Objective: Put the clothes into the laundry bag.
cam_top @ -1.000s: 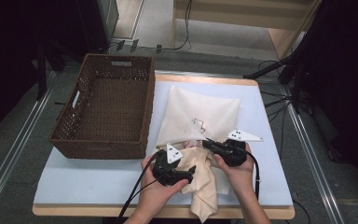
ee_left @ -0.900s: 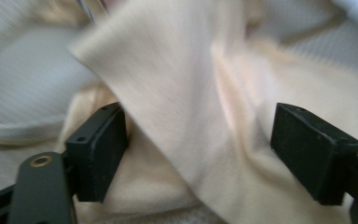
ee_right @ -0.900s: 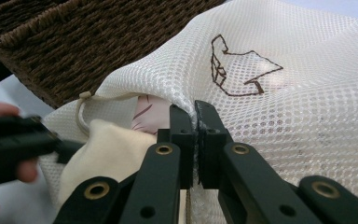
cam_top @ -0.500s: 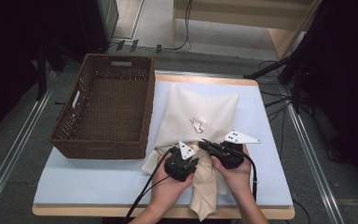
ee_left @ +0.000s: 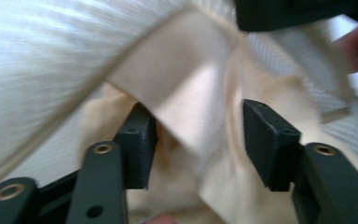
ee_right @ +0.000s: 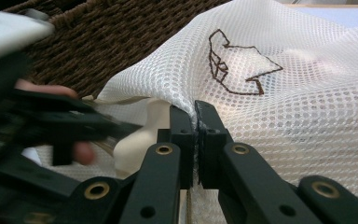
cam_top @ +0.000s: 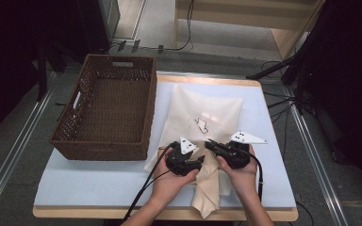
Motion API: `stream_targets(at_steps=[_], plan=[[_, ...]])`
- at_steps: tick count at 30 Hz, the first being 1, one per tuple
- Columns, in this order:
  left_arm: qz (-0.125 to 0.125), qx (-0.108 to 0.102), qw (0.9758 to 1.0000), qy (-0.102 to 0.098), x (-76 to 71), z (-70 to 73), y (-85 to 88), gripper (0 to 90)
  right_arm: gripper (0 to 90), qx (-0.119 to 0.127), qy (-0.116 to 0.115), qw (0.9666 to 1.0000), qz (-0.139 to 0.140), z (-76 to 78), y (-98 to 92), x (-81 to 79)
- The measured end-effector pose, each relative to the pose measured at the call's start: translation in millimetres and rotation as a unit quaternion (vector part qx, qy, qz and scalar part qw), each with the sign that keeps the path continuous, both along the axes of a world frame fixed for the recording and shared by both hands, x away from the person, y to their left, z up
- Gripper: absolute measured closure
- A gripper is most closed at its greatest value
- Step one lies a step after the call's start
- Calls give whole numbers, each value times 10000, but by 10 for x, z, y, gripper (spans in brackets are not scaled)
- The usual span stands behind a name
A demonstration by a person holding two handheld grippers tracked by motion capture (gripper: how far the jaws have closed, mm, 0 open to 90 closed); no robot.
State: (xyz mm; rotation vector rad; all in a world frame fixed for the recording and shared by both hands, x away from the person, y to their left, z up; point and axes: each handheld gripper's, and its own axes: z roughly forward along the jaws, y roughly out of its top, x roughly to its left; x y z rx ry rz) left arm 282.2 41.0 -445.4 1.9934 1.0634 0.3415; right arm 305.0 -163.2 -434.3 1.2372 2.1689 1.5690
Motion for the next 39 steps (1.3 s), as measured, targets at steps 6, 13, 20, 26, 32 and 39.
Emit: stream_targets(at_steps=[6, 13, 20, 26, 32, 39], plan=[[-280, -15, 9996, -1, -341, 88, 91, 339, 878, 12, 24, 10000, -31, -6, -10, 16], [-864, 648, 9935, 365, -591, -253, -308, 234, 877, -15, 38, 10000, -32, -18, 19, 11], [-540, 809, 9952, -75, -530, -255, -407, 752, 877, -45, 27, 10000, -14, -26, 17, -5], [-65, 500, 9983, -278, -180, -47, -303, 777, 877, 29, -23, 10000, -2, 27, 3, -28], [512, 899, 9933, -519, 232, -157, -239, 763, 877, 25, -66, 10000, 1, 52, -7, -33], [27, 452, 9984, -342, 142, -16, -120, 531, 877, 31, 9, 10000, -58, 15, -42, -12]])
